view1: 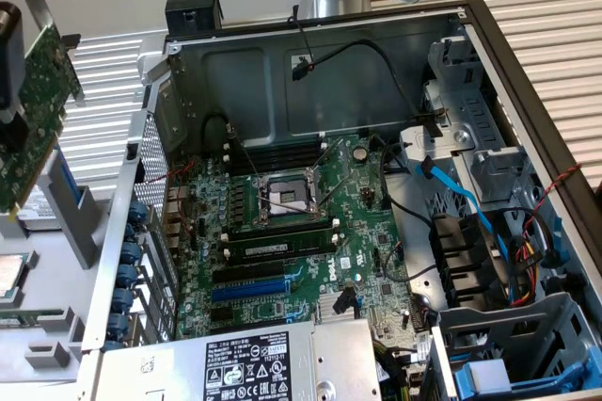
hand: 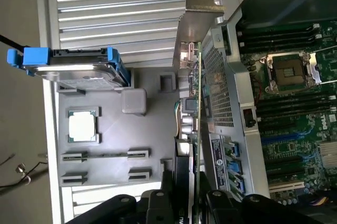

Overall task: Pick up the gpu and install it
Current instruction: 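Pick up the gpu and move the gpu toward the slot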

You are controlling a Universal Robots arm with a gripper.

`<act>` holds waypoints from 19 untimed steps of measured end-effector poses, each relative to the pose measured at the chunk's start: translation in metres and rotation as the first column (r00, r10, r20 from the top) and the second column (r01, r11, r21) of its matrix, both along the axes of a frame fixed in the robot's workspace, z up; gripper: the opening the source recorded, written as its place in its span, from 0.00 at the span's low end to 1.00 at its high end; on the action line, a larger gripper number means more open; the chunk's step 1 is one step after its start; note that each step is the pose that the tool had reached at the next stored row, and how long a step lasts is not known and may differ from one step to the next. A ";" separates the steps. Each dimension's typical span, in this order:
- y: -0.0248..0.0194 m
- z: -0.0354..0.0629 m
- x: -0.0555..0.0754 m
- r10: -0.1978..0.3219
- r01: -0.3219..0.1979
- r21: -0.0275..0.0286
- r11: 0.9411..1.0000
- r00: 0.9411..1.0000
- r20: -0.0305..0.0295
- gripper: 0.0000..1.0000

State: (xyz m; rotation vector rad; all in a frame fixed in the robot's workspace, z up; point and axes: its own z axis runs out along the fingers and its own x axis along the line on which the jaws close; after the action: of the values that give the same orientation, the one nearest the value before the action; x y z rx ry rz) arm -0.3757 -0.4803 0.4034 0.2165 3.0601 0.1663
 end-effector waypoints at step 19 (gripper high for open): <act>-0.0108 0.0254 0.020 0.020 -0.020 0.012 1.000 1.000 0.000 0.29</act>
State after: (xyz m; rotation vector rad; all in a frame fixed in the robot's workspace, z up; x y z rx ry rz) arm -0.3559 -0.4910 0.4288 0.1873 3.0627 0.1863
